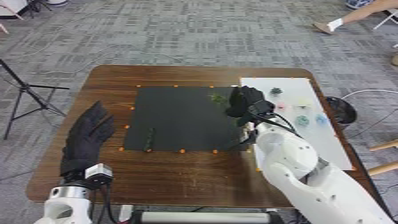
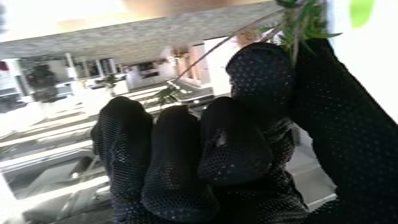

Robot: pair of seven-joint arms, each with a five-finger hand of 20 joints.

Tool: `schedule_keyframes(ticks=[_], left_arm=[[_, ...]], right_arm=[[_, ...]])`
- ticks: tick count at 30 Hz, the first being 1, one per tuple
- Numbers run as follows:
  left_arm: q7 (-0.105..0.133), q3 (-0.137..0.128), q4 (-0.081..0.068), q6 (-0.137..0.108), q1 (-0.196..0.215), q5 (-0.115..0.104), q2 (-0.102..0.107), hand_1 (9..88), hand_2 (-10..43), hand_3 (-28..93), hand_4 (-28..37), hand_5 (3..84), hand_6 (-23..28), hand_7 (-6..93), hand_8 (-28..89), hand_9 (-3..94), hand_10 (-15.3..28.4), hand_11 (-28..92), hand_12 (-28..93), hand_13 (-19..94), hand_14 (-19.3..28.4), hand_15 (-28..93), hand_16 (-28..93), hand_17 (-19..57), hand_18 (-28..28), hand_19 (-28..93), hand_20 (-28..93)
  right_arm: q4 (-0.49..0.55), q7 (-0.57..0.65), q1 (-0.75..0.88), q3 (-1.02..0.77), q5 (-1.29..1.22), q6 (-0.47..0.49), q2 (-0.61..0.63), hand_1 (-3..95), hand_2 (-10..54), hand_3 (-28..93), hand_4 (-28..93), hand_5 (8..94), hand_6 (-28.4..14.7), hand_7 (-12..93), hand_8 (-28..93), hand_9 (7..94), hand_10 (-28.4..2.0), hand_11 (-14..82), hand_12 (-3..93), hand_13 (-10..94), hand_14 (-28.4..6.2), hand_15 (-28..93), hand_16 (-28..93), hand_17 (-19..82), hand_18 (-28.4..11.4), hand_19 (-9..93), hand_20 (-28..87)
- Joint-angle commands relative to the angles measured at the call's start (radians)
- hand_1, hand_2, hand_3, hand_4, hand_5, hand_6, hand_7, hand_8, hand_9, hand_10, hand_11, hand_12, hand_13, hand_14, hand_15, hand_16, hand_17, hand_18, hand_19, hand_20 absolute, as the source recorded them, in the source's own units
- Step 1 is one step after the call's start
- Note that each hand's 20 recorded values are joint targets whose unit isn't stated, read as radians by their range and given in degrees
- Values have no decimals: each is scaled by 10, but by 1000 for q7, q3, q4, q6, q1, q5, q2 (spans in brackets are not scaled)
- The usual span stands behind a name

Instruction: Arrange flowers

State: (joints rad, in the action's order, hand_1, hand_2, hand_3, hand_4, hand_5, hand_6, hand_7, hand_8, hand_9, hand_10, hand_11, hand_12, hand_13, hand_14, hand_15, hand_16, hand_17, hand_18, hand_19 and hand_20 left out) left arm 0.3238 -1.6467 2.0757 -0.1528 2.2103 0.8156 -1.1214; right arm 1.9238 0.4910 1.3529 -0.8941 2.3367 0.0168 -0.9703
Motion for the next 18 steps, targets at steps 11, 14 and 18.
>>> schedule_keyframes(ticks=[11, 14, 18], left_arm=[[-33, 41, -14, 13, -47, 15, 7, 239, -41, 673, -281, 261, 16, 213, -112, 241, 110, 147, 175, 213, 141, 189, 51, -120, 208, 442, 68], [-39, 48, -22, 18, -63, 12, 10, 239, -41, 672, -281, 262, 16, 213, -111, 241, 110, 146, 174, 213, 140, 189, 51, -119, 209, 443, 67], [-44, 56, -29, 33, -82, 13, 15, 239, -40, 671, -280, 262, 17, 212, -111, 242, 109, 147, 174, 213, 141, 188, 50, -119, 209, 444, 66]], right_arm=[[-202, 104, 29, 124, 163, 118, -334, 383, -95, 852, -160, 847, 7, 528, 257, 903, -80, 638, 492, 813, -99, 869, 445, 533, -221, 932, 748], [-220, 129, 44, 114, 165, 130, -358, 385, -95, 850, -163, 851, 7, 519, 256, 904, -80, 636, 490, 814, -100, 868, 446, 533, -221, 932, 747], [-237, 160, 60, 89, 133, 137, -388, 391, -95, 844, -175, 853, 9, 505, 253, 905, -79, 626, 485, 815, -100, 867, 446, 535, -221, 932, 745]])
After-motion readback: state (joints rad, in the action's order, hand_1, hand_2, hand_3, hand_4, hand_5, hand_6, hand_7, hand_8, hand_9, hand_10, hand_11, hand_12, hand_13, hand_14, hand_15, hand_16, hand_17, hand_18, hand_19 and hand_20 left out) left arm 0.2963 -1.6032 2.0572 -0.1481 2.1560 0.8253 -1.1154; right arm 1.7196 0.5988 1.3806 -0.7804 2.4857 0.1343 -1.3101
